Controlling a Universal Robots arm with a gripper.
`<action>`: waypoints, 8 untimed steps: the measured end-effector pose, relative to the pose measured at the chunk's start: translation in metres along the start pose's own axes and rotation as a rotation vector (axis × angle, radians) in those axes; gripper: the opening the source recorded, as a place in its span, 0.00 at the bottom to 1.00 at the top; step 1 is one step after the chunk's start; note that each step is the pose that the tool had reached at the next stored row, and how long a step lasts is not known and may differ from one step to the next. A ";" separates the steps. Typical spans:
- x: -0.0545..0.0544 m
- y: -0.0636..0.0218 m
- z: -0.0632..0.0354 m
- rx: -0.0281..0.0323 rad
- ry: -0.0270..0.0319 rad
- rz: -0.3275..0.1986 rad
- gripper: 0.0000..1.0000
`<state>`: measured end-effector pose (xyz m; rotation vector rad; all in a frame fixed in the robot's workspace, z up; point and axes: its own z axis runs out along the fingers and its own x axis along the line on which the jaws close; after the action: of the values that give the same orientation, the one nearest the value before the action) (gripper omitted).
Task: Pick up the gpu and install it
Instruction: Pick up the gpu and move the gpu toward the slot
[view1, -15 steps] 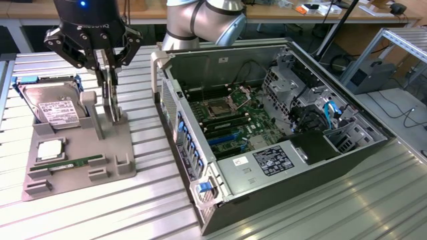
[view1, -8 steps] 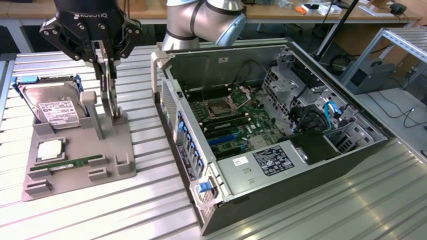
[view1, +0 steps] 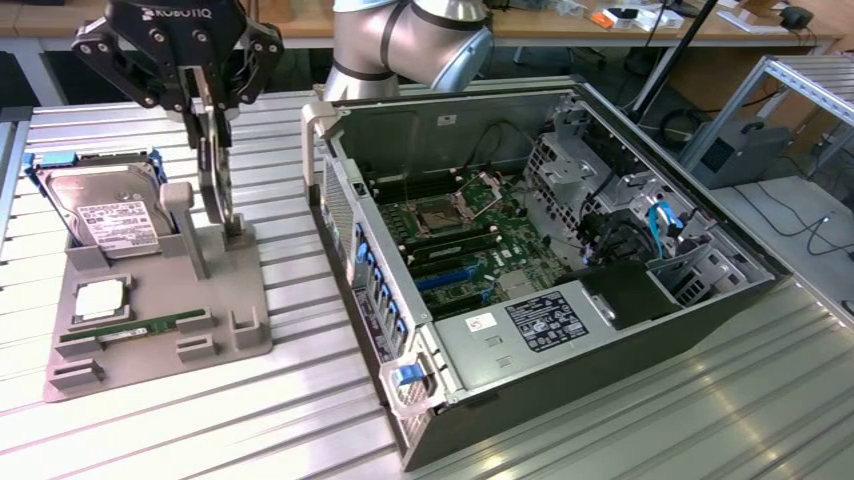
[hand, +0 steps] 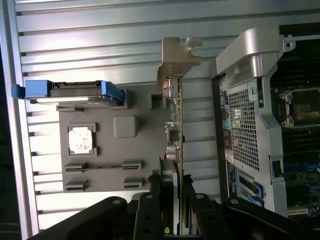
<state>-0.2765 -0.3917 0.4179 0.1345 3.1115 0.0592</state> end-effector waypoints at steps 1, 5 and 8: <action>0.000 0.0000 -0.0009 0.0000 0.0000 0.000 0.27; 0.000 0.0003 -0.0083 0.0001 0.0001 0.000 0.27; 0.000 0.0005 -0.0122 0.0000 0.0000 0.000 0.27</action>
<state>-0.2765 -0.3917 0.4301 0.1345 3.1115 0.0592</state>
